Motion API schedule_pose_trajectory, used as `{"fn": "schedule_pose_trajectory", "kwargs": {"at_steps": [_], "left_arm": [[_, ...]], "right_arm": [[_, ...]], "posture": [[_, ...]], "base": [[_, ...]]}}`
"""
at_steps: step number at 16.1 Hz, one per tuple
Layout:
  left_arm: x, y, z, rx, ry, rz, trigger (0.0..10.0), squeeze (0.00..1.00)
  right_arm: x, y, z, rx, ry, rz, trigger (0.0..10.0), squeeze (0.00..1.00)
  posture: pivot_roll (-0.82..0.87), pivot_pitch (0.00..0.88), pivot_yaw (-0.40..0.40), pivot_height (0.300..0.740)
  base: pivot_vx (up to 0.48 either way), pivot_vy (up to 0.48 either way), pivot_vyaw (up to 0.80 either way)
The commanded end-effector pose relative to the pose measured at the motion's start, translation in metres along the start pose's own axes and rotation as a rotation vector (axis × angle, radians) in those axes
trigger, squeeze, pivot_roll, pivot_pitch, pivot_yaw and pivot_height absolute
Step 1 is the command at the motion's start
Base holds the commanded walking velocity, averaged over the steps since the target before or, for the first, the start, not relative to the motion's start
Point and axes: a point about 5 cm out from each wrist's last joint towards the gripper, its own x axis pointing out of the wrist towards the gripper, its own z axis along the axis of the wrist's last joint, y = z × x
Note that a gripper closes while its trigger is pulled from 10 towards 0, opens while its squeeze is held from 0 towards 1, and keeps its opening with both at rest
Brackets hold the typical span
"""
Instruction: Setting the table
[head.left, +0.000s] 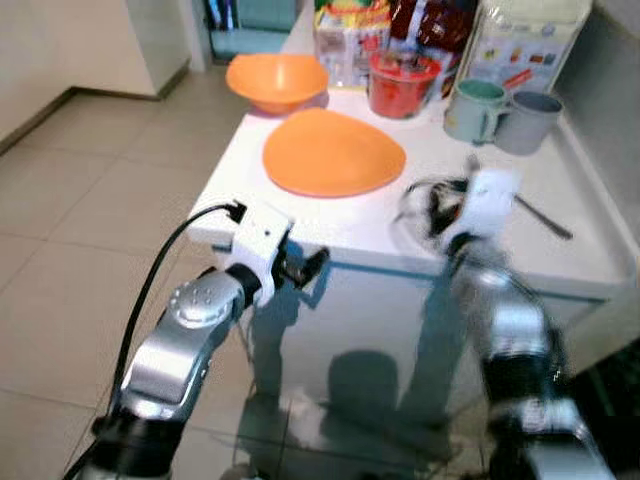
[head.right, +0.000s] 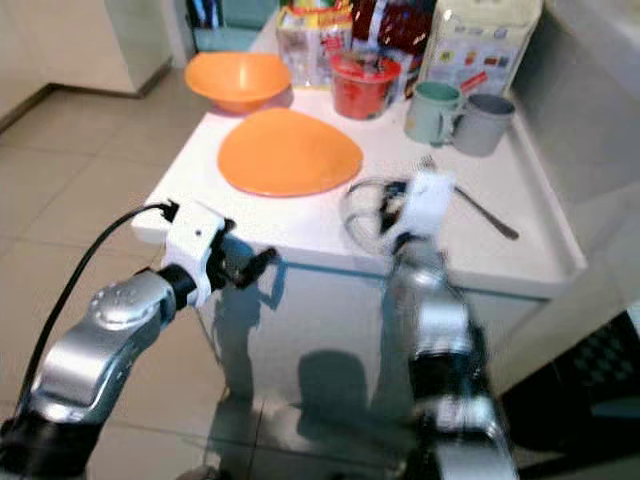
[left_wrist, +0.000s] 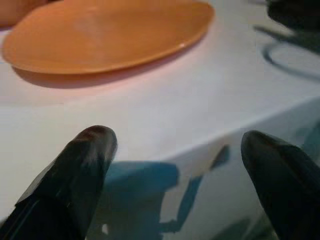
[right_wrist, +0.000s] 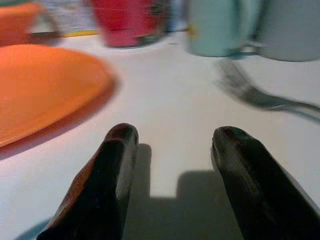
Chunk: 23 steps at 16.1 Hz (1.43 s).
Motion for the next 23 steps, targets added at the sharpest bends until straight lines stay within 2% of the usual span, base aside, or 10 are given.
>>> {"fn": "schedule_pose_trajectory", "kwargs": {"at_steps": [1,3,4,6,9,10,12,16,19,23], "left_arm": [[0.006,0.008,0.005,-0.005,-0.034,0.064,10.0,0.0],[0.011,0.011,0.011,-0.012,-0.064,0.081,10.0,0.0],[0.015,0.011,0.013,-0.015,-0.079,0.078,10.0,0.0],[0.018,0.007,0.014,-0.025,-0.092,0.067,10.0,0.0],[0.021,0.005,0.01,-0.043,-0.096,0.068,10.0,0.0],[0.022,0.006,0.013,-0.071,-0.152,0.112,10.0,0.0],[0.023,0.008,0.021,-0.113,-0.226,0.167,10.0,0.0],[0.021,0.019,0.033,-0.18,-0.324,0.222,10.0,0.0],[0.019,0.022,0.047,-0.161,-0.408,0.246,10.0,0.0],[0.024,0.017,0.04,-0.165,-0.398,0.226,10.0,0.0]], "right_arm": [[-0.009,0.015,-0.008,-0.047,0.026,0.094,10.0,0.0],[-0.014,0.022,0.011,-0.084,-0.069,0.141,10.0,0.0],[-0.016,0.022,0.03,-0.095,-0.15,0.162,10.0,0.0],[-0.028,0.014,0.05,-0.112,-0.236,0.207,10.0,0.0],[-0.033,0.0,0.04,-0.132,-0.215,0.222,10.0,0.0],[-0.035,-0.003,0.032,-0.165,-0.231,0.197,10.0,0.0],[-0.039,0.0,0.023,-0.204,-0.252,0.196,10.0,0.0],[-0.034,0.009,-0.011,-0.136,-0.132,0.223,10.0,0.0],[-0.027,0.011,-0.007,-0.165,-0.15,0.244,10.0,0.0],[-0.017,0.011,0.0,-0.173,-0.192,0.235,10.0,0.0]], "posture": [[0.09,0.0,-0.032,0.74],[0.08,0.0,-0.032,0.74],[0.07,0.0,-0.034,0.74],[0.06,0.0,-0.035,0.74],[0.06,0.0,-0.03,0.74],[0.06,0.0,-0.039,0.74],[0.08,0.0,-0.059,0.74],[0.13,0.0,-0.1,0.74],[0.13,0.0,-0.117,0.74],[0.11,0.0,-0.121,0.74]], "base": [[0.0,0.0,0.0],[0.0,0.0,0.0],[0.0,0.0,0.0],[0.0,0.0,0.0],[0.0,0.0,0.0],[0.0,0.0,0.0],[0.0,0.0,0.0],[0.0,0.0,0.0],[0.0,0.0,0.0],[0.0,0.0,0.0]]}}
